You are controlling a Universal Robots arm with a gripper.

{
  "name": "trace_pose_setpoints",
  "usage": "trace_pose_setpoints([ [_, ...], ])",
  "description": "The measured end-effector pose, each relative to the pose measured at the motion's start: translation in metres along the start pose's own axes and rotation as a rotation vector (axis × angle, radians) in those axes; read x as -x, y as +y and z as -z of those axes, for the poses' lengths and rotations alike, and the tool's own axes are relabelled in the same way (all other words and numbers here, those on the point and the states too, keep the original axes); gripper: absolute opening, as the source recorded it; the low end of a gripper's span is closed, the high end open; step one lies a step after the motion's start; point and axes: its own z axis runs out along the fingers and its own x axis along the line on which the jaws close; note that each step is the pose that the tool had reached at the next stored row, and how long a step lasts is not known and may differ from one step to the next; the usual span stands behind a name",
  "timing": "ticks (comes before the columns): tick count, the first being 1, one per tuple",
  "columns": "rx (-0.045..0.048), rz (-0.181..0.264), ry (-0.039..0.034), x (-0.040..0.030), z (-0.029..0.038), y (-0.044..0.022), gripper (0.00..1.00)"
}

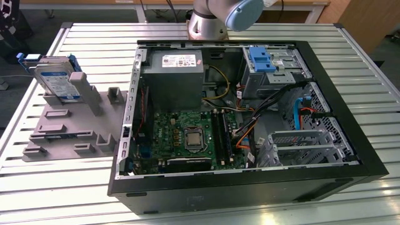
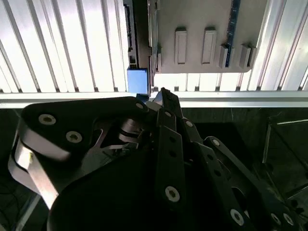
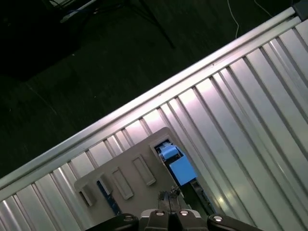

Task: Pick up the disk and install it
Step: 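Pick up the disk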

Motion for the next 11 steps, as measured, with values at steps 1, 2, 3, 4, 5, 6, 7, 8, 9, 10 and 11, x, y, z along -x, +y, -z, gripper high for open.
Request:
trace_pose_setpoints([
  [1, 0.0004, 0.016, 0.0007, 0.0, -0.0001, 0.0, 0.11],
  [2, 0.0008, 0.033, 0.0014, 0.0, -0.0001, 0.0, 0.11],
  [3, 0.0012, 0.047, 0.0021, 0.0, -0.0002, 0.0, 0.11],
  [4, 0.0014, 0.058, 0.0025, 0.0, -0.0002, 0.0, 0.11],
  [5, 0.0015, 0.062, 0.0027, 0.0, -0.0002, 0.0, 0.11],
  [6, 0.0015, 0.062, 0.0028, 0.0, -0.0002, 0.0, 0.11],
  [7, 0.0015, 0.063, 0.0028, 0.0, -0.0002, 0.0, 0.11],
  [8, 0.0015, 0.063, 0.0027, 0.0, -0.0002, 0.0, 0.11],
  [9, 0.0015, 0.063, 0.0027, 0.0, -0.0002, 0.0, 0.11],
  [10, 0.0015, 0.063, 0.0028, 0.0, -0.0002, 0.0, 0.11],
  [11, 0.0015, 0.063, 0.0027, 0.0, -0.0002, 0.0, 0.11],
])
